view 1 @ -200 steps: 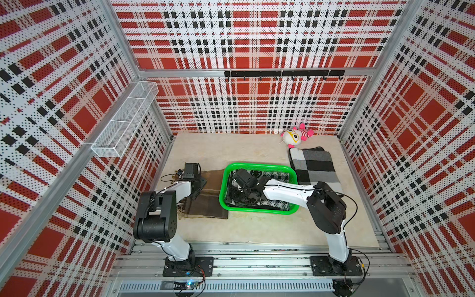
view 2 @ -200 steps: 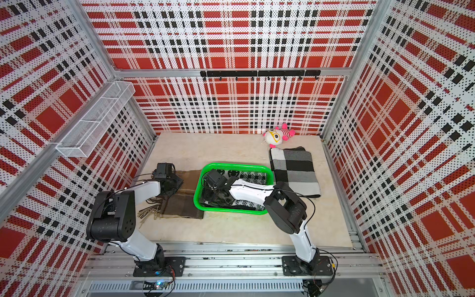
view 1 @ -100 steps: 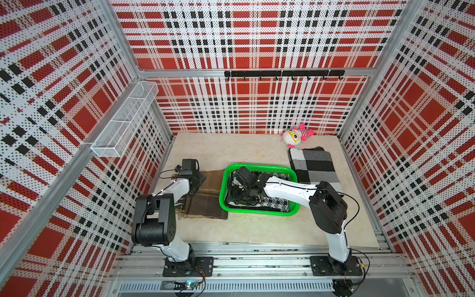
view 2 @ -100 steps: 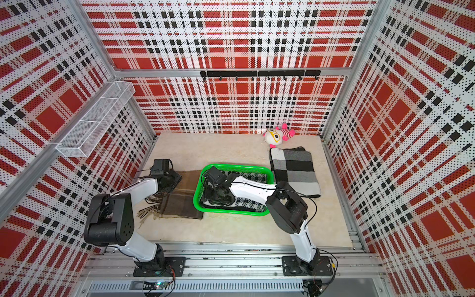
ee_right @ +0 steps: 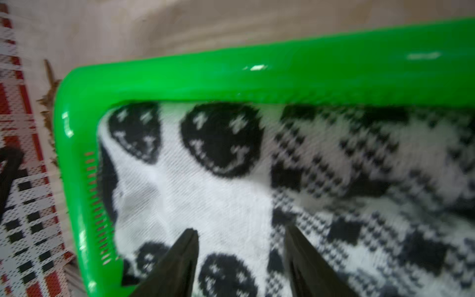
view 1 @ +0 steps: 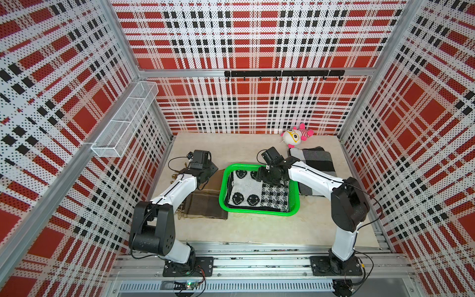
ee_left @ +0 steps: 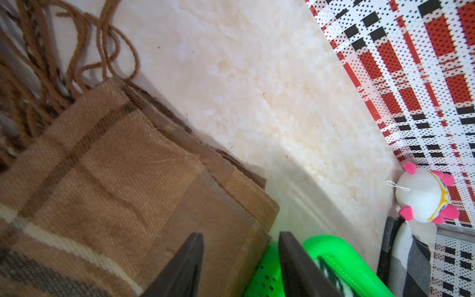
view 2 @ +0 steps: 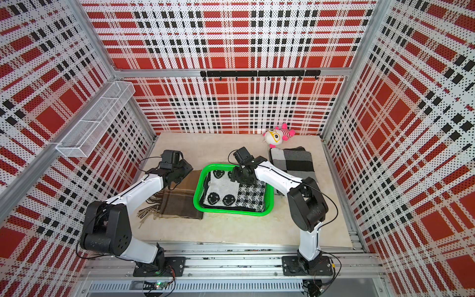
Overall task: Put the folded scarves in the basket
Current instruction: Move the basket to the center of the board.
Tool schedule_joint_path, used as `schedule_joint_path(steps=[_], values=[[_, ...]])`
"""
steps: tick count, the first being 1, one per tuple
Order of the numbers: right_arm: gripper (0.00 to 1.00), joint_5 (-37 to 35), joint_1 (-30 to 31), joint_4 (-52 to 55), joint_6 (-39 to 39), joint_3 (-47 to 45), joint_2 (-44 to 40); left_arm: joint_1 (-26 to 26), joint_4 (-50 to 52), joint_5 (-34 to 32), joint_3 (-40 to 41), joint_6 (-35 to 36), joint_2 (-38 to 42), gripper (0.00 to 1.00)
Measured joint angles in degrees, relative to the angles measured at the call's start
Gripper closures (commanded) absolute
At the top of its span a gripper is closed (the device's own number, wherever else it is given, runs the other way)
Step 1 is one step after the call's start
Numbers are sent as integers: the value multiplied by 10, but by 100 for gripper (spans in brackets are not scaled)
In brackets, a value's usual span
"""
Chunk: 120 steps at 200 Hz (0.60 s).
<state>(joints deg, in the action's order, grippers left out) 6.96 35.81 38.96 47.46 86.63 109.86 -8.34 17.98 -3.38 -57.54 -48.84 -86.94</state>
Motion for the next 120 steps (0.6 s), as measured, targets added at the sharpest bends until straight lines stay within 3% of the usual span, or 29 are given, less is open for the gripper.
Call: schedule_joint_path(steps=[74, 120], values=[[41, -2, -50, 42, -31, 211, 150, 17, 13, -5, 28, 17, 0, 46], [42, 26, -99, 66, -55, 391, 260, 71, 14, -3, 34, 30, -12, 48]])
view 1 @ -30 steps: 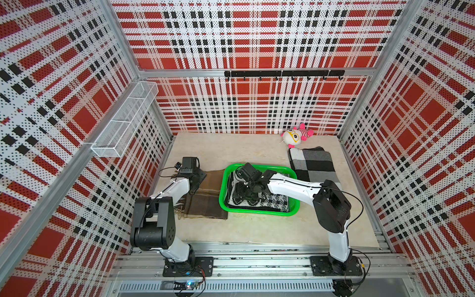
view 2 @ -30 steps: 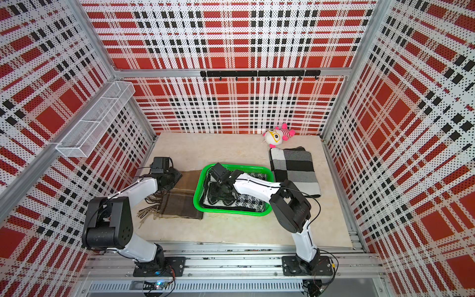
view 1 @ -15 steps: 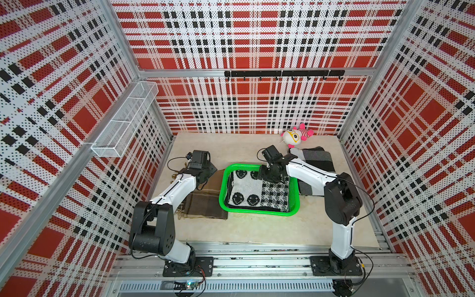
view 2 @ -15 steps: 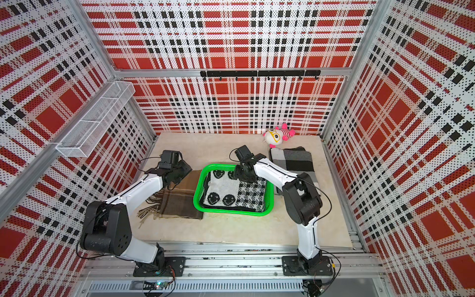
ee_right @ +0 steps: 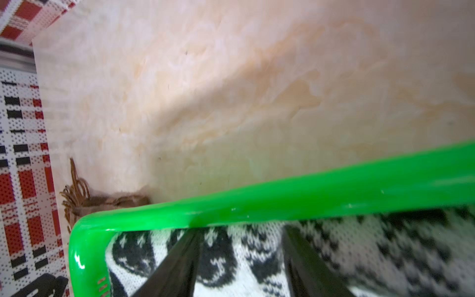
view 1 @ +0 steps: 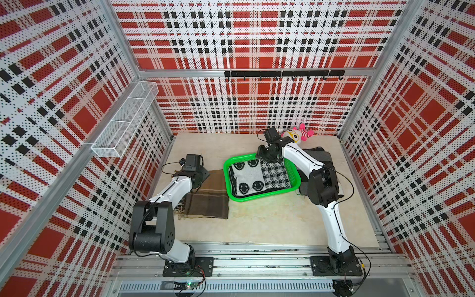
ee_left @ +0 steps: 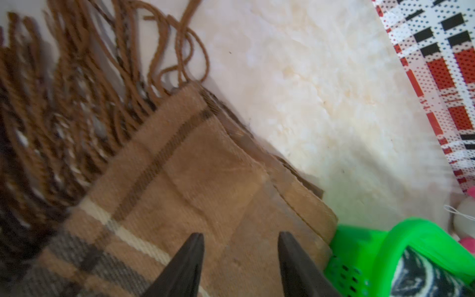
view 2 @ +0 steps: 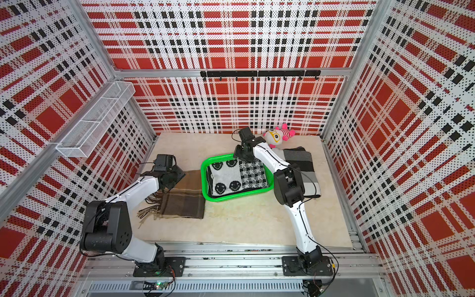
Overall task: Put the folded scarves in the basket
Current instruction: Move the basket to the center of the board, then adjust the scarf at the center of the board.
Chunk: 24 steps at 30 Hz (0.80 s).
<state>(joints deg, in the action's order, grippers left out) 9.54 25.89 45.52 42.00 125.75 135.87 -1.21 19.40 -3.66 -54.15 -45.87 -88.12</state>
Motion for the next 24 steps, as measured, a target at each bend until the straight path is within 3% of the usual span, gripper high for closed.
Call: schedule_joint_path(steps=[5, 11, 17, 20, 24], values=[[41, 8, -12, 1, -13, 12, -9, 28, 1, 0, -2, 12, -26, 50], [41, 1, 40, -22, -21, -138, -143, 38, 4, -1, -19, 14, -66, 54], [42, -17, 225, -44, -35, -237, -250, 45, 0, 1, -43, 13, -117, 57], [43, -7, 317, -49, -43, -227, -234, 58, -3, 7, -43, 10, -131, 58], [44, 19, 375, -41, -52, -168, -159, 75, -16, 17, -42, 7, -132, 58]])
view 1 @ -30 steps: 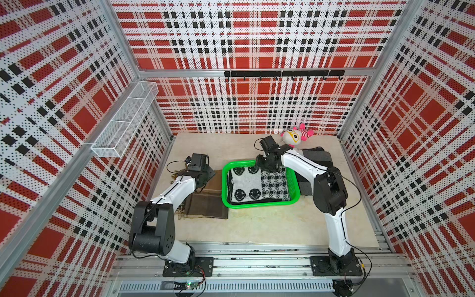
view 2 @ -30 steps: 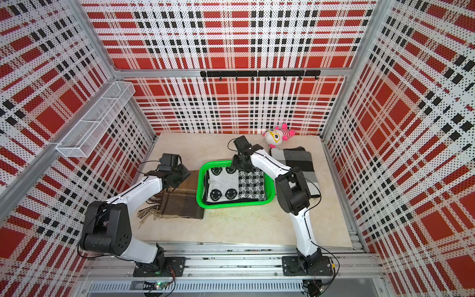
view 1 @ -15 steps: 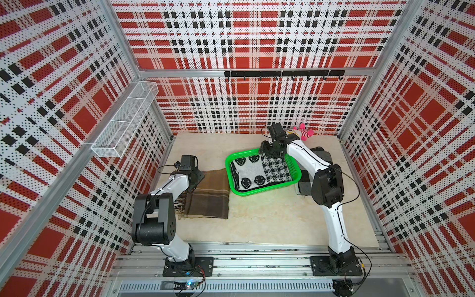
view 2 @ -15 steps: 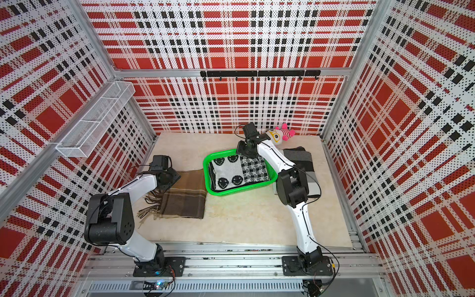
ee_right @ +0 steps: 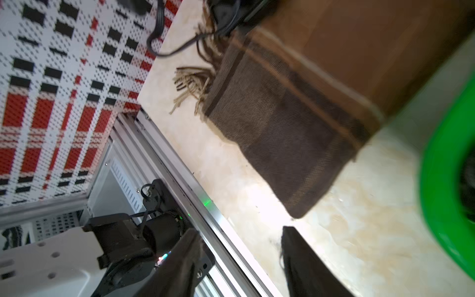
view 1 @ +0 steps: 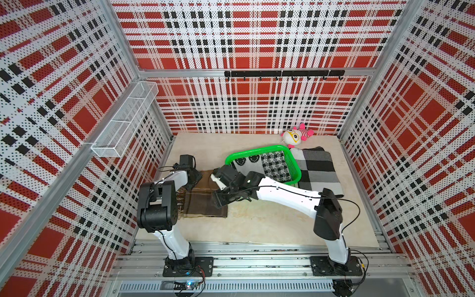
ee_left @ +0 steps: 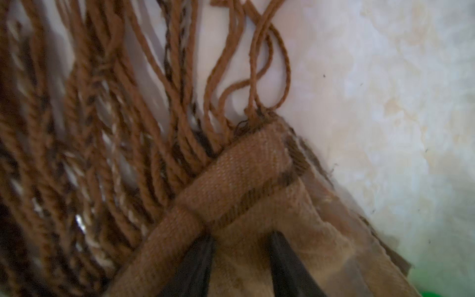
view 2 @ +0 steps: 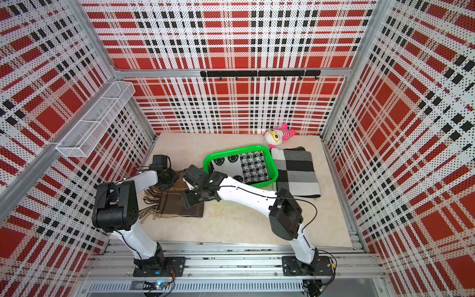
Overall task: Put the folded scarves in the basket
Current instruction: Adjust the scarf at the center of the board.
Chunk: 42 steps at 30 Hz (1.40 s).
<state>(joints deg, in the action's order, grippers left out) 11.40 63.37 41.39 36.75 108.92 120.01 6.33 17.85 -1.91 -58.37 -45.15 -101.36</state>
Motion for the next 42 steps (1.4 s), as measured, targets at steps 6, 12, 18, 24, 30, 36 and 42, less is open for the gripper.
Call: schedule_joint_path(steps=[6, 12, 18, 24, 30, 36, 42], values=[[44, 18, -5, 57, -11, 122, 160, 18, -26, 12, 18, -1, 2, 58], [44, 28, -29, 92, -11, 240, 268, 54, -45, 20, 55, -9, 30, 59], [44, 41, -72, 92, -12, 304, 301, 79, -51, 30, 109, -16, 78, 60], [40, 63, -115, 60, -34, 347, 326, 80, -53, 51, 143, -24, 118, 56], [35, 63, -115, 15, -43, 271, 272, 78, -26, 51, 104, -9, 132, 35], [31, 31, -85, 12, 46, 137, 142, 77, 14, 7, -57, 51, 67, 24], [26, 42, -52, -2, 187, 71, 86, 79, 41, -26, -170, 98, -52, 26]])
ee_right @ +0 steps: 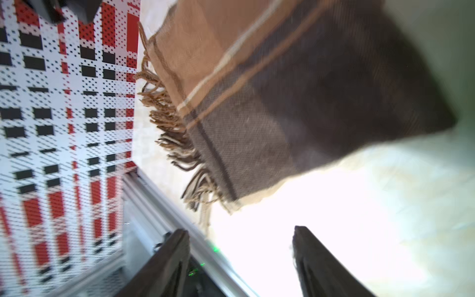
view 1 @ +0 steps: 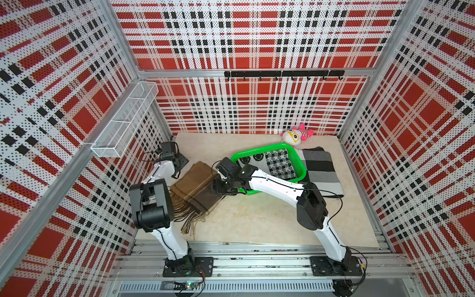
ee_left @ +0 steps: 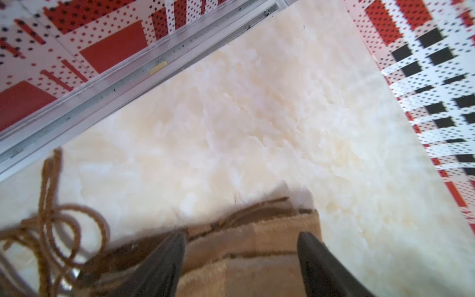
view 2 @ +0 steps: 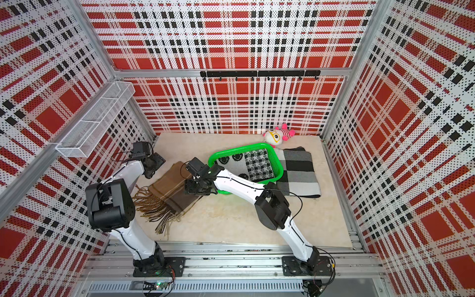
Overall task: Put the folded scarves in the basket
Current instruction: Adjust the scarf at the center of the board.
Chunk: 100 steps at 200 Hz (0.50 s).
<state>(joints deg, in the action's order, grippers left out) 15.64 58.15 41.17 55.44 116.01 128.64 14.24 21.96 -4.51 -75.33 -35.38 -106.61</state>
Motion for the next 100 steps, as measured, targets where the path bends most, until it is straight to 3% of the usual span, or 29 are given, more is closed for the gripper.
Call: schedule_joint_path(steps=[36, 100], values=[[21, 41, 21, -2, 90, 21, 51, 2, 21, 0, 1, 11, -67, 29], [21, 21, 14, 1, 173, 53, 118, 11, -34, 21, 92, -1, -21, 35]])
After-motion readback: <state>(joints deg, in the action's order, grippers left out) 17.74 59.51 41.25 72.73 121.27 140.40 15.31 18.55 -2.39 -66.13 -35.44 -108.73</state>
